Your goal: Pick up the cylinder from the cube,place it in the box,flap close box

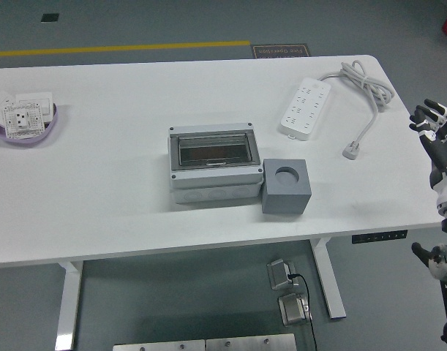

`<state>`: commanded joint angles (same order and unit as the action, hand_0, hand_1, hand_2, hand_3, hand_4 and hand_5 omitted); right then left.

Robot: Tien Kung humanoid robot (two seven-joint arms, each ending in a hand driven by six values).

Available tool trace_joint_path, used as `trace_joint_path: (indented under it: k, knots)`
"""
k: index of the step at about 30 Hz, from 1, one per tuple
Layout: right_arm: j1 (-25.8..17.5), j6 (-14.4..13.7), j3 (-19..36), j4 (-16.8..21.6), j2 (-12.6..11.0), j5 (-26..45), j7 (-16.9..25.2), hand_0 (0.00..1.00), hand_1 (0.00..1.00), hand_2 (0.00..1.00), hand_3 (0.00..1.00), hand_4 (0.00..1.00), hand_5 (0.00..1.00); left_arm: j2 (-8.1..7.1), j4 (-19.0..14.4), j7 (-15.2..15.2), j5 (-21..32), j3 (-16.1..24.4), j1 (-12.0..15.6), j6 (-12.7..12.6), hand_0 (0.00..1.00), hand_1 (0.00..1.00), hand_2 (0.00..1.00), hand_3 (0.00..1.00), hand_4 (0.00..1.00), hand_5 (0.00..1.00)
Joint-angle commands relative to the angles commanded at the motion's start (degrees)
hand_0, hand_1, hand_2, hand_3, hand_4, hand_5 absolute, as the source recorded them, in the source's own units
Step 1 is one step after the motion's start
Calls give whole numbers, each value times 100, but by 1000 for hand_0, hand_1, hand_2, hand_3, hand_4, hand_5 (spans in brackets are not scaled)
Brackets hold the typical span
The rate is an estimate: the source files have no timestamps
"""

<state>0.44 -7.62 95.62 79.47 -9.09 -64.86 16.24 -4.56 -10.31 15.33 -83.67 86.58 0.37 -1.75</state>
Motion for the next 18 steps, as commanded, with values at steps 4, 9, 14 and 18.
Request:
trace_joint_path:
  k: [4, 9, 14, 18]
  knots:
    - [-3, -14, 42, -13, 2, 37, 25, 686, 651, 702, 712, 822, 332, -2, 0, 1, -4, -5, -11, 1, 694, 685, 687, 809, 735, 367]
    - [32, -30, 24, -54, -22, 100, 52, 686, 651, 702, 716, 827, 331, -41, 0, 18, -56, 2, -45, 11, 694, 685, 688, 809, 735, 367]
    - [46, -50, 15, -58, -37, 112, 63, 687, 649, 701, 714, 826, 306, -101, 0, 13, -77, 18, -57, 9, 694, 685, 688, 809, 736, 366]
    - [27, -61, 60, -46, -25, 103, 65, 687, 649, 701, 714, 826, 306, -106, 0, 4, -55, 9, -53, 8, 694, 685, 688, 809, 736, 366]
